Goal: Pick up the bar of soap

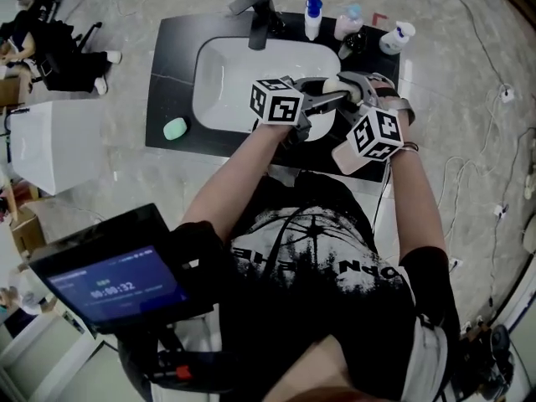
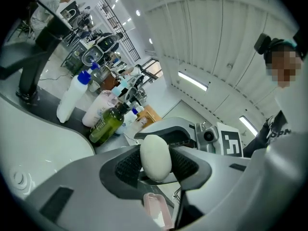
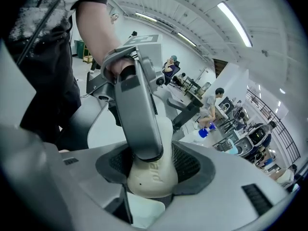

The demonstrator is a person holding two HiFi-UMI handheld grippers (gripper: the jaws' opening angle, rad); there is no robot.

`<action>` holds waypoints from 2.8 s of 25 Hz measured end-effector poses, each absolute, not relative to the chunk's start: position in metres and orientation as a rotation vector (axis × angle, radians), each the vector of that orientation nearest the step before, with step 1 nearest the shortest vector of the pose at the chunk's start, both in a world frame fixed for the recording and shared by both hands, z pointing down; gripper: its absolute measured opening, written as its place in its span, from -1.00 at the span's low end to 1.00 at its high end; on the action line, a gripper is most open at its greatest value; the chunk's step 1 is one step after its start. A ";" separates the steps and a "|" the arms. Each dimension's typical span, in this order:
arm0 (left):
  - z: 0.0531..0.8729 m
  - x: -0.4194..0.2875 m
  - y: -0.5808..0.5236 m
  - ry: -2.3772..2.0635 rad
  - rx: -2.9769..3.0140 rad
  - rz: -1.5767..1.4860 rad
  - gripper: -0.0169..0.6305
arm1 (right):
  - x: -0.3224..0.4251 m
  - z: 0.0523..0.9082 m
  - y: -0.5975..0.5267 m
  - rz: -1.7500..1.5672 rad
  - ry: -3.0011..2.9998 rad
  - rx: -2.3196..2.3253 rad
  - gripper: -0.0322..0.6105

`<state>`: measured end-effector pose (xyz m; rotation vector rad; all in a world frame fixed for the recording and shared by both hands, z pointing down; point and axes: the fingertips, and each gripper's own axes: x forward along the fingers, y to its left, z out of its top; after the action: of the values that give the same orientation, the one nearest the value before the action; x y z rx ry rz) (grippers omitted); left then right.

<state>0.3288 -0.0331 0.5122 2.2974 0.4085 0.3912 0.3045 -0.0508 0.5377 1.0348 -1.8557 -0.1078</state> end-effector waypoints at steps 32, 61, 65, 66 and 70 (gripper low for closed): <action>0.460 0.094 -0.173 -0.016 2.461 0.214 -0.41 | 0.065 0.485 -0.187 -0.445 -2.007 0.797 -0.18; 0.478 -0.065 -0.258 -0.350 2.461 0.164 -0.41 | -0.097 0.503 -0.266 -0.601 -2.125 0.596 -0.18; 0.485 -0.081 -0.273 -0.346 2.439 0.177 -0.41 | -0.112 0.510 -0.280 -0.574 -2.121 0.584 -0.18; 0.487 -0.084 -0.275 -0.343 2.433 0.179 -0.41 | -0.115 0.512 -0.282 -0.568 -2.121 0.583 -0.18; 0.496 -0.086 -0.283 -0.334 2.410 0.192 -0.41 | -0.118 0.521 -0.289 -0.540 -2.127 0.579 -0.18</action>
<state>-0.0864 -0.2826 0.4960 2.4101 -0.3341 0.1916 -0.1175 -0.2893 0.5205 0.5792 -2.1272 -0.5400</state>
